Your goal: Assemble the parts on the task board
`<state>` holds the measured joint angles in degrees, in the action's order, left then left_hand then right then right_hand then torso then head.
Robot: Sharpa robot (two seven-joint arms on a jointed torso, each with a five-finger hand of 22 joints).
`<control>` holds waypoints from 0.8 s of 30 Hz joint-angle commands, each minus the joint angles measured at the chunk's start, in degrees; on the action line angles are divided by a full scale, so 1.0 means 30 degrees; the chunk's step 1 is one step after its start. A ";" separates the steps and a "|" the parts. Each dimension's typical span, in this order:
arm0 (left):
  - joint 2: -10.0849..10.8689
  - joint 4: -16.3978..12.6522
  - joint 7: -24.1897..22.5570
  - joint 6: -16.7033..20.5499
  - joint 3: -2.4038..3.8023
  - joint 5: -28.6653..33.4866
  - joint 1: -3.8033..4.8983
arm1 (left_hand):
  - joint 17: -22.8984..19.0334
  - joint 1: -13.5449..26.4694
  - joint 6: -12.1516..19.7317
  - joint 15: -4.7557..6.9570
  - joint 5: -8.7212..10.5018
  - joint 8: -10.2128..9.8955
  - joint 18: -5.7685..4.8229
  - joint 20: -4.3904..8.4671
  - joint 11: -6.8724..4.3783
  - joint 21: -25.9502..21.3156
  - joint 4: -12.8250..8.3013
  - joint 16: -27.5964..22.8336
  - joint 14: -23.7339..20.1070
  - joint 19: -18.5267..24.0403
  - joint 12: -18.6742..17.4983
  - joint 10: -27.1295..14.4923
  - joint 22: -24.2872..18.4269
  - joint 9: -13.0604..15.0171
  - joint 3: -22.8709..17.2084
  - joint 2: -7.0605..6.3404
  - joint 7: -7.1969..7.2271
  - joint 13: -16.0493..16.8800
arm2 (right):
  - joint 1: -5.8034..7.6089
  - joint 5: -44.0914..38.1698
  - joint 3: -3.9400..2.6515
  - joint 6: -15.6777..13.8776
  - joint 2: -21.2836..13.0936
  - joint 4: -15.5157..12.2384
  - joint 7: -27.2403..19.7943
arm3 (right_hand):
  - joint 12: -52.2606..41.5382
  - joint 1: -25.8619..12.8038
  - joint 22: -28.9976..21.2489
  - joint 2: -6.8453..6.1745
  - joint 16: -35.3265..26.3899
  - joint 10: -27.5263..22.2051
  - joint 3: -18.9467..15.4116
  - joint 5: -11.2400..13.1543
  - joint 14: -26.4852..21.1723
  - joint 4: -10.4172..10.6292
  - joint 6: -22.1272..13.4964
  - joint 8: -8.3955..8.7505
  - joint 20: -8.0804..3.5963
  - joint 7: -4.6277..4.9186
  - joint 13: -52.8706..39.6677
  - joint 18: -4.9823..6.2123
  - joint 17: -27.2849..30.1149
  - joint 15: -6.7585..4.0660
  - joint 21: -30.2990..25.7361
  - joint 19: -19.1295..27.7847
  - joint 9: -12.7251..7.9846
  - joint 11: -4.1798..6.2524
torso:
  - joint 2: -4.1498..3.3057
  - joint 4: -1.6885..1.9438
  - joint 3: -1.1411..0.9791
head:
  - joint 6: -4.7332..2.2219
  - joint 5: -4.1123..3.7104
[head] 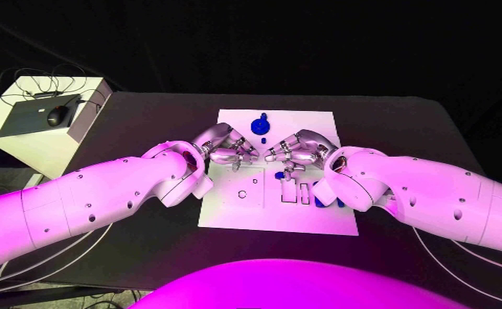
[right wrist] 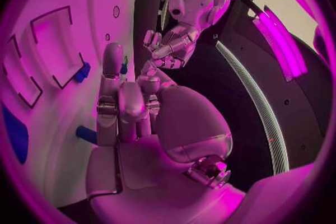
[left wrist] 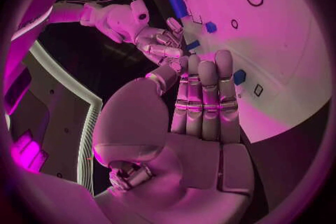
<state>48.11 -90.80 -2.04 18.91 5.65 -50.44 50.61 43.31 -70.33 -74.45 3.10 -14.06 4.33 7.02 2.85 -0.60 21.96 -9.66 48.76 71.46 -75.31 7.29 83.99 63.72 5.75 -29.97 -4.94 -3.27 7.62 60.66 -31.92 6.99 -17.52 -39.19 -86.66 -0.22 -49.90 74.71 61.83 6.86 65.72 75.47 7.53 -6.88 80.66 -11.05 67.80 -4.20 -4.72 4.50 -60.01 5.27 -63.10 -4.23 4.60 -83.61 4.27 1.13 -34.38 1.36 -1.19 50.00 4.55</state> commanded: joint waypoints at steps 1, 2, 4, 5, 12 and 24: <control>0.0003 -0.0004 0.0146 -0.0100 0.0004 0.0199 0.0002 | 0.0051 0.0230 -0.0031 0.0170 0.0054 0.0039 0.0322 0.0047 -0.0164 0.0128 -0.0034 0.0109 0.0014 0.0109 0.0105 0.0437 0.0063 0.0463 -0.0116 -0.0041 0.0060 0.0041 | 0.0002 -0.0127 -0.0009 0.0439 -0.0003 -0.0045 -0.0465 | -0.0136 0.0121 0.0006 0.0296 0.0204 0.0312 0.0110 0.0103 0.0168 -0.0085 0.0441 -0.0078 -0.0105 -0.0056 -0.0148 -0.0144 -0.0188 -0.0101 0.0129 -0.0135 0.0096 0.0098 | -0.0001 -0.0003 -0.0003 | -0.0001 0.0001; 0.0007 -0.0004 0.0163 -0.0092 0.0004 0.0204 0.0003 | 0.0053 0.0232 -0.0031 0.0170 0.0054 0.0040 0.0322 0.0048 -0.0165 0.0129 -0.0034 0.0112 0.0014 0.0110 0.0107 0.0437 0.0069 0.0465 -0.0121 -0.0043 0.0060 0.0043 | 0.0002 -0.0135 -0.0009 0.0411 -0.0007 -0.0048 -0.0488 | -0.0138 0.0112 0.0016 0.0340 0.0217 0.0376 0.0179 0.0155 0.0193 -0.0113 0.0501 -0.0081 -0.0125 -0.0083 -0.0180 -0.0155 -0.0229 -0.0118 0.0143 -0.0155 0.0126 0.0119 | -0.0001 -0.0001 -0.0004 | -0.0001 -0.0008; 0.0011 -0.0005 0.0183 -0.0082 0.0004 0.0210 0.0003 | 0.0053 0.0232 -0.0031 0.0170 0.0054 0.0040 0.0322 0.0048 -0.0165 0.0129 -0.0034 0.0112 0.0014 0.0110 0.0107 0.0437 0.0069 0.0465 -0.0121 -0.0043 0.0060 0.0043 | 0.0002 -0.0181 -0.0009 0.0326 -0.0031 -0.0057 -0.0512 | -0.0076 0.0071 0.0028 0.0389 0.0226 0.0419 0.0309 0.0274 0.0214 -0.0161 0.0580 -0.0084 -0.0152 -0.0122 -0.0208 -0.0182 -0.0291 -0.0140 0.0148 -0.0155 0.0218 0.0145 | -0.0003 -0.0006 -0.0004 | -0.0001 -0.0002; 0.0013 -0.0004 0.0191 -0.0079 0.0004 0.0214 0.0003 | 0.0053 0.0232 -0.0031 0.0170 0.0054 0.0040 0.0322 0.0048 -0.0165 0.0129 -0.0034 0.0112 0.0014 0.0110 0.0107 0.0437 0.0069 0.0465 -0.0121 -0.0043 0.0060 0.0043 | 0.0002 -0.0241 -0.0009 0.0244 -0.0053 -0.0057 -0.0526 | -0.0021 0.0016 0.0042 0.0373 0.0218 0.0451 0.0430 0.0310 0.0229 -0.0216 0.0578 -0.0057 -0.0177 -0.0140 -0.0244 -0.0204 -0.0338 -0.0152 0.0161 -0.0173 0.0320 0.0146 | -0.0004 0.0002 -0.0005 | -0.0001 -0.0003; 0.0091 0.0007 0.0117 0.0098 0.0002 0.0928 0.0001 | -0.0039 0.0194 0.0263 0.0079 0.0264 -0.0071 0.0277 0.0031 -0.0055 -0.0006 0.0180 -0.0036 -0.0123 0.0195 -0.0007 0.0115 0.0110 0.0451 -0.0045 0.0132 -0.0025 0.0007 | 0.0001 -0.1999 -0.0009 -0.0651 -0.0295 -0.0026 -0.0475 | -0.0150 -0.0186 0.0127 0.0253 0.0342 0.0684 0.0701 0.0224 0.0438 -0.0292 0.0398 0.0091 -0.0229 -0.0057 -0.0693 -0.0211 -0.0664 -0.0169 0.0244 -0.0287 0.0639 0.0133 | -0.0001 -0.0003 -0.0007 | -0.0001 0.0021; 0.0588 0.0186 -0.0405 0.0717 0.0007 0.4174 -0.0010 | -0.0418 -0.1127 0.2616 -0.0506 0.0359 -0.0134 0.0261 -0.0391 0.0697 -0.1080 0.1433 -0.0406 -0.0409 0.0061 0.0154 -0.2369 -0.0903 -0.0585 0.5126 0.0981 -0.0826 -0.0323 | 0.0806 -0.8283 -0.0011 0.0717 -0.1293 -0.0919 0.0574 | -0.0838 -0.0372 0.0553 -0.1177 0.0569 0.0647 -0.0392 -0.1329 0.0550 -0.0346 -0.1602 0.0181 0.0118 0.0847 -0.1283 0.0260 -0.0823 0.0205 0.0521 -0.0330 -0.0046 -0.0365 | 0.0012 -0.0008 0.0009 | -0.0001 -0.0026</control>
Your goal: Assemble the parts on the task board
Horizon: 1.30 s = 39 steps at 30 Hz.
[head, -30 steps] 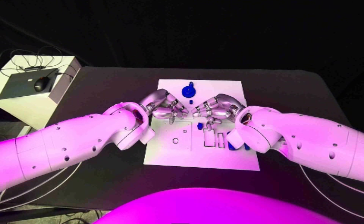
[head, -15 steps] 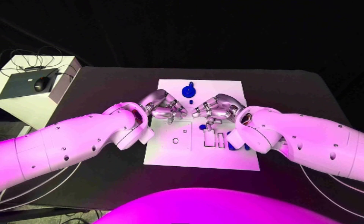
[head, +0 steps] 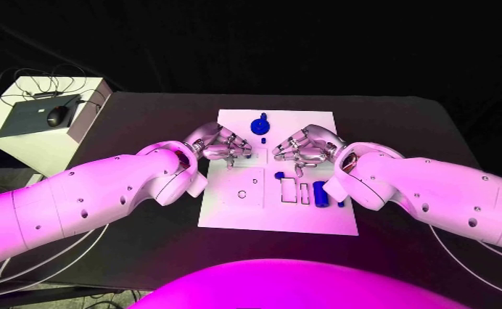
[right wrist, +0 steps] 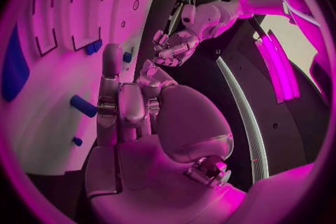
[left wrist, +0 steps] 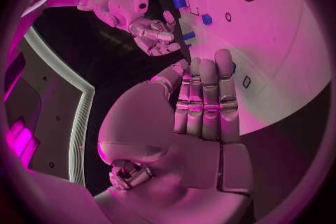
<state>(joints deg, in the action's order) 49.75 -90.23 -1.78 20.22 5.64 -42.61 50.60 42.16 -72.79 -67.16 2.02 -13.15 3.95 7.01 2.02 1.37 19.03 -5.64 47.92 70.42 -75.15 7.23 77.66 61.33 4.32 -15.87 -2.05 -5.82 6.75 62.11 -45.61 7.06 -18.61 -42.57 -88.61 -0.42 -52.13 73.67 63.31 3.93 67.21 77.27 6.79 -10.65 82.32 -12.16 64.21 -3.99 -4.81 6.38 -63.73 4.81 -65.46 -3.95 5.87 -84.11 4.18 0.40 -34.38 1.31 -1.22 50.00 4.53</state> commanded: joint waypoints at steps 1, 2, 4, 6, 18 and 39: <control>0.0065 0.0007 -0.0508 0.0279 0.0008 0.1662 -0.0007 | -0.0054 -0.0395 0.0232 -0.0159 0.0052 -0.0004 0.0283 -0.0139 0.0057 -0.0168 0.0150 -0.0137 -0.0081 -0.0020 0.0284 -0.0392 -0.0173 -0.0130 0.0647 0.0065 0.0015 -0.0058 | 0.0532 -0.4468 -0.0032 0.1526 -0.0246 -0.0380 0.0914 | -0.0193 -0.0043 0.0080 -0.0291 0.0155 0.0101 -0.0217 -0.0042 0.0039 0.0027 -0.0395 0.0105 0.0151 0.0213 -0.0102 0.0425 -0.0110 0.0110 0.0111 -0.0180 -0.0014 -0.0122 | 0.0018 0.0015 0.0024 | -0.0001 -0.0026; 0.0086 0.0015 -0.0520 0.0266 0.0008 0.1740 -0.0008 | -0.0087 -0.0518 0.0313 -0.0190 0.0027 0.0009 0.0300 -0.0176 0.0071 -0.0260 0.0225 -0.0159 -0.0121 -0.0042 0.0449 -0.0566 -0.0261 -0.0134 0.0919 0.0133 0.0011 -0.0097 | 0.0751 -0.5297 -0.0032 0.1991 -0.0301 -0.0468 0.1185 | -0.0213 -0.0014 0.0101 -0.0410 0.0196 0.0122 -0.0278 -0.0194 0.0063 -0.0012 -0.0372 0.0103 0.0151 0.0208 -0.0111 0.0441 -0.0142 0.0102 0.0128 -0.0193 -0.0011 -0.0117 | 0.0025 0.0012 0.0028 | -0.0001 -0.0045; 0.0109 0.0027 -0.0543 0.0219 0.0008 0.1854 -0.0009 | -0.0124 -0.0661 0.0353 -0.0201 0.0045 0.0019 0.0326 -0.0201 0.0130 -0.0348 0.0301 -0.0159 -0.0137 -0.0087 0.0669 -0.0743 -0.0345 -0.0133 0.1205 0.0189 -0.0039 -0.0165 | 0.1174 -0.7100 -0.0031 0.2932 -0.0322 -0.0572 0.1748 | -0.0244 0.0152 0.0151 -0.0520 0.0254 0.0150 -0.0279 -0.0594 0.0092 -0.0146 -0.0275 0.0105 0.0145 0.0183 -0.0130 0.0468 -0.0190 0.0084 0.0153 -0.0194 -0.0005 -0.0091 | 0.0043 0.0011 0.0038 | -0.0001 -0.0056; 0.0114 0.0033 -0.0591 0.0134 0.0009 0.1966 -0.0011 | -0.0171 -0.0788 0.0352 -0.0209 0.0017 0.0035 0.0340 -0.0228 0.0136 -0.0432 0.0359 -0.0176 -0.0170 -0.0104 0.0865 -0.0878 -0.0413 -0.0130 0.1392 0.0246 -0.0028 -0.0243 | 0.1597 -0.8980 -0.0019 0.3973 -0.0185 -0.0555 0.2419 | -0.0300 0.0303 0.0224 -0.0577 0.0355 0.0223 -0.0233 -0.0493 0.0142 -0.0265 -0.0209 0.0131 0.0137 0.0167 -0.0168 0.0491 -0.0287 0.0071 0.0190 -0.0196 -0.0026 -0.0073 | 0.0054 0.0016 0.0055 | -0.0001 -0.0051; 0.0130 -0.0008 -0.0779 -0.0138 0.0010 0.2244 -0.0014 | -0.0385 -0.1134 0.0366 -0.0246 0.0054 0.0065 0.0375 -0.0279 0.0173 -0.0714 0.0465 -0.0230 -0.0175 -0.0202 0.1439 -0.1253 -0.0626 -0.0126 0.1778 0.0383 -0.0051 -0.0638 | 0.2224 -1.4922 0.0299 0.5378 0.1422 0.0257 0.3462 | -0.0307 0.0667 0.0635 -0.0748 0.0427 0.0365 0.0151 0.0116 0.0167 -0.0577 0.0266 0.0152 0.0073 0.0018 -0.0256 0.0463 -0.0408 0.0008 0.0322 -0.0062 -0.0083 -0.0012 | -0.0010 0.0035 0.0027 | -0.0001 -0.0061; 0.0225 -0.0143 -0.0855 -0.0256 0.0010 0.2399 -0.0015 | -0.0426 -0.1190 0.0332 -0.0240 0.0021 0.0077 0.0380 -0.0274 0.0184 -0.0742 0.0487 -0.0248 -0.0197 -0.0235 0.1508 -0.1286 -0.0638 -0.0123 0.1774 0.0452 -0.0054 -0.0699 | 0.1968 -1.7463 0.0849 0.6490 0.3081 0.1682 0.3298 | -0.0220 0.0988 0.0908 -0.1233 0.0354 0.0454 0.0285 0.1285 0.0133 -0.0693 0.0142 0.0158 -0.0013 -0.0264 -0.0321 0.0292 -0.0454 -0.0066 0.0270 0.0034 -0.0115 0.0089 | -0.0005 0.0012 0.0010 | -0.0001 -0.0063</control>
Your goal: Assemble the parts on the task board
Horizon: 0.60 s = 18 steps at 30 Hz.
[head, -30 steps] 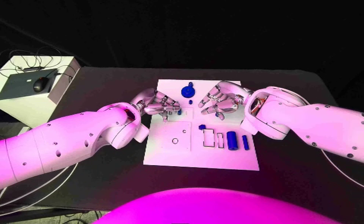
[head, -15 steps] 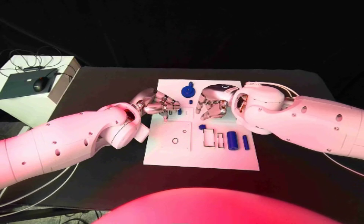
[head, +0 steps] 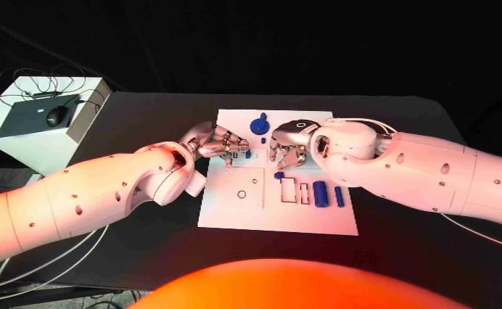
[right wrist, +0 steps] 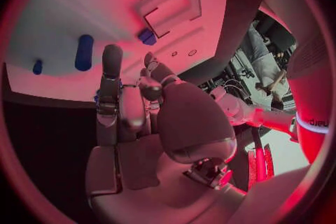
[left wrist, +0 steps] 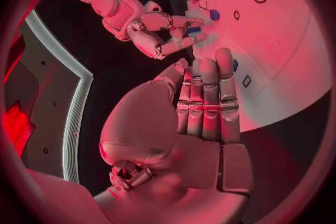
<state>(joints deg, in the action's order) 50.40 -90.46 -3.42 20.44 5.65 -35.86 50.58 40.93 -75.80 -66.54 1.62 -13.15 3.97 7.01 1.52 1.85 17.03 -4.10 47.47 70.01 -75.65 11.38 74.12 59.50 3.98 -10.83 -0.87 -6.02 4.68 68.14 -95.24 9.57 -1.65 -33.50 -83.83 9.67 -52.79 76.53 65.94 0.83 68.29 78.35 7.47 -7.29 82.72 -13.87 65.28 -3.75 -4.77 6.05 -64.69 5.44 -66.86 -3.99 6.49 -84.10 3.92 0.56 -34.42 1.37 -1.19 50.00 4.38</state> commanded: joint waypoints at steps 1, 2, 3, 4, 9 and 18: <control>0.0017 -0.0071 -0.0308 -0.0336 0.0007 0.0152 -0.0007 | -0.0016 -0.0187 0.0127 -0.0107 0.0021 0.0069 0.0380 -0.0106 0.0024 -0.0076 -0.0024 -0.0099 -0.0063 -0.0067 0.0127 -0.0106 -0.0028 -0.0011 0.0095 0.0060 0.0013 -0.0008 | -0.0058 -0.0998 0.0020 0.0959 0.0072 0.0126 -0.0059 | 0.0024 0.0088 0.0052 -0.0269 -0.0024 0.0071 0.0059 0.0270 -0.0026 -0.0159 -0.0386 0.0078 -0.0037 -0.0201 0.0009 0.0066 0.0027 -0.0069 0.0057 0.0051 -0.0038 0.0064 | 0.0007 -0.0007 0.0002 | -0.0001 -0.0017; 0.0027 -0.0076 -0.0308 -0.0341 0.0007 0.0156 -0.0007 | -0.0016 -0.0187 0.0127 -0.0107 0.0021 0.0069 0.0380 -0.0106 0.0024 -0.0076 -0.0024 -0.0099 -0.0063 -0.0067 0.0127 -0.0106 -0.0028 -0.0011 0.0095 0.0060 0.0013 -0.0008 | -0.0070 -0.1057 0.0028 0.1084 0.0082 0.0161 -0.0058 | 0.0026 0.0137 0.0075 -0.0322 -0.0027 0.0062 0.0067 0.0303 -0.0041 -0.0183 -0.0531 0.0078 -0.0054 -0.0246 0.0006 0.0047 0.0026 -0.0090 0.0051 0.0069 -0.0039 0.0093 | 0.0010 -0.0007 0.0005 | -0.0001 -0.0017; 0.0037 -0.0081 -0.0307 -0.0346 0.0007 0.0159 -0.0007 | -0.0026 -0.0187 0.0134 -0.0108 0.0019 0.0065 0.0381 -0.0105 0.0025 -0.0084 -0.0013 -0.0100 -0.0060 -0.0075 0.0143 -0.0109 -0.0033 -0.0013 0.0104 0.0061 0.0007 -0.0019 | -0.0080 -0.1121 0.0038 0.1207 0.0088 0.0190 -0.0063 | 0.0029 0.0199 0.0105 -0.0410 -0.0027 0.0041 0.0069 0.0325 -0.0061 -0.0221 -0.0730 0.0075 -0.0075 -0.0318 0.0002 0.0023 0.0021 -0.0126 0.0051 0.0083 -0.0044 0.0149 | 0.0009 -0.0003 0.0009 | -0.0001 -0.0020; 0.0047 -0.0086 -0.0307 -0.0350 0.0007 0.0161 -0.0007 | -0.0029 -0.0188 0.0136 -0.0108 0.0019 0.0064 0.0381 -0.0105 0.0025 -0.0087 -0.0009 -0.0100 -0.0059 -0.0078 0.0148 -0.0111 -0.0034 -0.0013 0.0107 0.0061 0.0006 -0.0022 | -0.0088 -0.1190 0.0046 0.1300 0.0092 0.0209 -0.0072 | 0.0020 0.0245 0.0142 -0.0459 -0.0046 0.0032 0.0080 0.0332 -0.0084 -0.0235 -0.0829 0.0074 -0.0105 -0.0347 -0.0008 -0.0006 0.0035 -0.0154 0.0051 0.0101 -0.0038 0.0177 | 0.0008 0.0000 0.0013 | -0.0001 -0.0011; 0.0097 -0.0107 -0.0302 -0.0341 0.0007 0.0172 -0.0007 | -0.0029 -0.0188 0.0136 -0.0108 0.0019 0.0064 0.0381 -0.0105 0.0025 -0.0087 -0.0009 -0.0100 -0.0059 -0.0078 0.0148 -0.0111 -0.0034 -0.0013 0.0107 0.0061 0.0006 -0.0022 | -0.0151 -0.1512 0.0086 0.1687 0.0096 0.0245 -0.0199 | -0.0019 0.0439 0.0345 -0.0632 -0.0056 0.0019 0.0142 0.0436 -0.0128 -0.0261 -0.1007 0.0071 -0.0251 -0.0597 -0.0047 -0.0181 0.0040 -0.0324 0.0041 0.0189 -0.0032 0.0446 | 0.0002 -0.0001 -0.0001 | -0.0001 0.0006; 0.0157 -0.0141 -0.0261 -0.0332 0.0007 0.0185 -0.0007 | -0.0043 -0.0210 0.0135 -0.0108 0.0026 0.0065 0.0383 -0.0106 0.0027 -0.0101 0.0004 -0.0102 -0.0056 -0.0089 0.0169 -0.0117 -0.0042 -0.0012 0.0109 0.0082 -0.0004 -0.0036 | -0.0240 -0.1643 0.0118 0.1994 0.0065 0.0174 -0.0479 | -0.0043 0.0593 0.0561 -0.0700 -0.0046 0.0020 0.0231 0.0474 -0.0155 -0.0304 -0.1095 0.0084 -0.0388 -0.0752 -0.0092 -0.0357 0.0035 -0.0440 0.0010 0.0243 -0.0042 0.0620 | 0.0003 -0.0010 0.0004 | -0.0001 0.0030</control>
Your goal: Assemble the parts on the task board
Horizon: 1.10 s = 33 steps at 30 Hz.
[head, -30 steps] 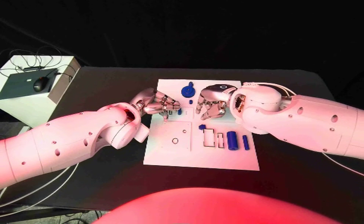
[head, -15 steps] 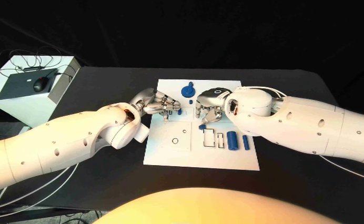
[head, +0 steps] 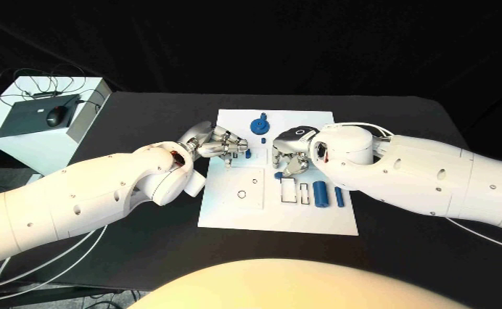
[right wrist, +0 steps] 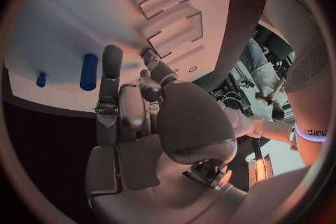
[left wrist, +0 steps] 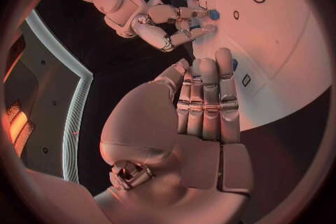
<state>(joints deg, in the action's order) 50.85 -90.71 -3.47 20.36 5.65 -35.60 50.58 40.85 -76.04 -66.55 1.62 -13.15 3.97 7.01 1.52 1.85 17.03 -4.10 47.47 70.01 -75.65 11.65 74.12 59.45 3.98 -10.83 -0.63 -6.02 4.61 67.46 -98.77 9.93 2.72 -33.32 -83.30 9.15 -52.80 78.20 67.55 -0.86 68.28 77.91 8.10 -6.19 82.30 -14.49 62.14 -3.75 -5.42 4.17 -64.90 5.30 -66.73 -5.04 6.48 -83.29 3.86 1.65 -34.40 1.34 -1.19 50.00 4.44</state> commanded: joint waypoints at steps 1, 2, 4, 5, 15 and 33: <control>0.0013 -0.0063 -0.0238 -0.0308 0.0007 0.0098 -0.0007 | -0.0017 -0.0130 0.0136 -0.0108 0.0025 0.0064 0.0383 -0.0106 0.0027 -0.0101 0.0004 -0.0102 -0.0055 -0.0089 0.0078 -0.0119 -0.0025 -0.0014 0.0110 0.0002 -0.0005 -0.0016 | -0.0021 -0.0469 0.0000 0.0533 -0.0001 0.0002 -0.0340 | -0.0041 0.0035 0.0024 -0.0138 -0.0046 0.0166 0.0020 0.0107 -0.0014 -0.0096 -0.0046 0.0084 -0.0173 -0.0125 -0.0023 -0.0309 -0.0008 -0.0093 0.0011 -0.0025 -0.0024 0.0257 | -0.0003 0.0006 -0.0002 | -0.0001 -0.0001; 0.0021 -0.0068 -0.0232 -0.0311 0.0007 0.0100 -0.0007 | -0.0017 -0.0130 0.0136 -0.0108 0.0025 0.0064 0.0383 -0.0106 0.0027 -0.0101 0.0004 -0.0102 -0.0055 -0.0089 0.0078 -0.0119 -0.0025 -0.0014 0.0110 0.0002 -0.0005 -0.0016 | -0.0032 -0.0473 0.0002 0.0529 -0.0006 0.0002 -0.0380 | -0.0048 0.0037 0.0073 -0.0151 -0.0047 0.0178 0.0024 0.0145 -0.0024 -0.0094 -0.0114 0.0066 -0.0201 -0.0148 -0.0032 -0.0339 -0.0006 -0.0123 0.0006 -0.0021 -0.0016 0.0286 | -0.0005 0.0008 -0.0002 | -0.0001 -0.0005; 0.0037 -0.0077 -0.0214 -0.0305 0.0007 0.0103 -0.0006 | -0.0022 -0.0136 0.0136 -0.0108 0.0028 0.0065 0.0383 -0.0106 0.0027 -0.0106 0.0010 -0.0102 -0.0054 -0.0093 0.0084 -0.0122 -0.0027 -0.0014 0.0113 0.0008 -0.0006 -0.0019 | -0.0066 -0.0478 0.0005 0.0484 -0.0011 0.0003 -0.0461 | -0.0029 0.0031 0.0081 -0.0166 -0.0051 0.0167 0.0015 0.0190 -0.0026 -0.0092 -0.0132 0.0075 -0.0204 -0.0157 -0.0022 -0.0349 -0.0002 -0.0124 0.0000 -0.0015 -0.0017 0.0297 | -0.0008 0.0010 -0.0004 | -0.0001 0.0004; 0.0046 -0.0081 -0.0201 -0.0297 0.0007 0.0105 -0.0006 | -0.0040 -0.0175 0.0134 -0.0108 0.0038 0.0066 0.0385 -0.0107 0.0026 -0.0124 0.0024 -0.0104 -0.0050 -0.0105 0.0105 -0.0136 -0.0037 -0.0013 0.0115 0.0041 -0.0008 -0.0034 | -0.0091 -0.0476 0.0007 0.0421 -0.0007 0.0011 -0.0500 | -0.0025 0.0014 0.0095 -0.0179 -0.0063 0.0168 -0.0003 0.0248 -0.0035 -0.0074 -0.0149 0.0071 -0.0210 -0.0164 -0.0023 -0.0367 0.0009 -0.0130 -0.0016 -0.0006 -0.0014 0.0302 | -0.0009 0.0008 -0.0001 | -0.0001 0.0000; 0.0072 -0.0114 -0.0126 -0.0281 0.0007 0.0119 -0.0005 | -0.0055 -0.0295 0.0123 -0.0106 0.0084 0.0073 0.0390 -0.0103 0.0028 -0.0133 -0.0008 -0.0099 -0.0037 -0.0124 0.0126 -0.0154 -0.0037 -0.0010 0.0105 0.0145 -0.0018 -0.0044 | -0.0404 -0.0341 0.0017 -0.0493 0.0159 0.0252 -0.0798 | -0.0066 -0.0091 0.0042 -0.0088 -0.0042 0.0192 -0.0229 0.1048 -0.0021 0.0310 0.0066 0.0082 -0.0249 -0.0141 -0.0085 -0.0429 -0.0007 -0.0134 -0.0188 -0.0099 -0.0014 0.0261 | 0.0001 0.0000 -0.0003 | -0.0001 0.0024; 0.0065 -0.0118 -0.0054 -0.0343 0.0007 0.0148 -0.0005 | -0.0073 -0.0379 0.0118 -0.0106 0.0101 0.0073 0.0391 -0.0101 0.0029 -0.0144 -0.0036 -0.0096 -0.0033 -0.0134 0.0159 -0.0168 -0.0030 -0.0010 0.0155 0.0263 -0.0030 -0.0048 | -0.0661 -0.0246 0.0018 -0.3233 0.0356 0.0497 -0.0060 | -0.0601 -0.0426 -0.0017 0.1158 0.0158 0.0291 0.0726 0.1072 0.0132 0.1057 0.1392 0.0067 -0.0019 0.0105 -0.0617 -0.0138 -0.0242 0.0106 -0.0379 -0.0338 -0.0008 -0.0123 | 0.0006 0.0000 -0.0001 | -0.0001 0.0001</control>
<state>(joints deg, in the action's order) 51.10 -90.95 -3.30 20.31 5.65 -35.42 50.58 40.71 -76.80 -66.55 1.62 -13.15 3.97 7.01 1.31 1.85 16.80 -4.26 47.47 70.01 -75.86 11.94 74.13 59.39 3.99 -10.67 0.13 -6.02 4.57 65.52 -99.49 10.00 -3.84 -32.35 -81.84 8.26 -54.52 76.46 67.43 1.56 68.54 78.95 10.02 -3.18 82.41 -11.27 66.04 -3.75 -5.70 4.40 -66.70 4.46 -67.42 -4.91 5.63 -84.02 3.87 1.67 -34.39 1.35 -1.19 50.00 4.44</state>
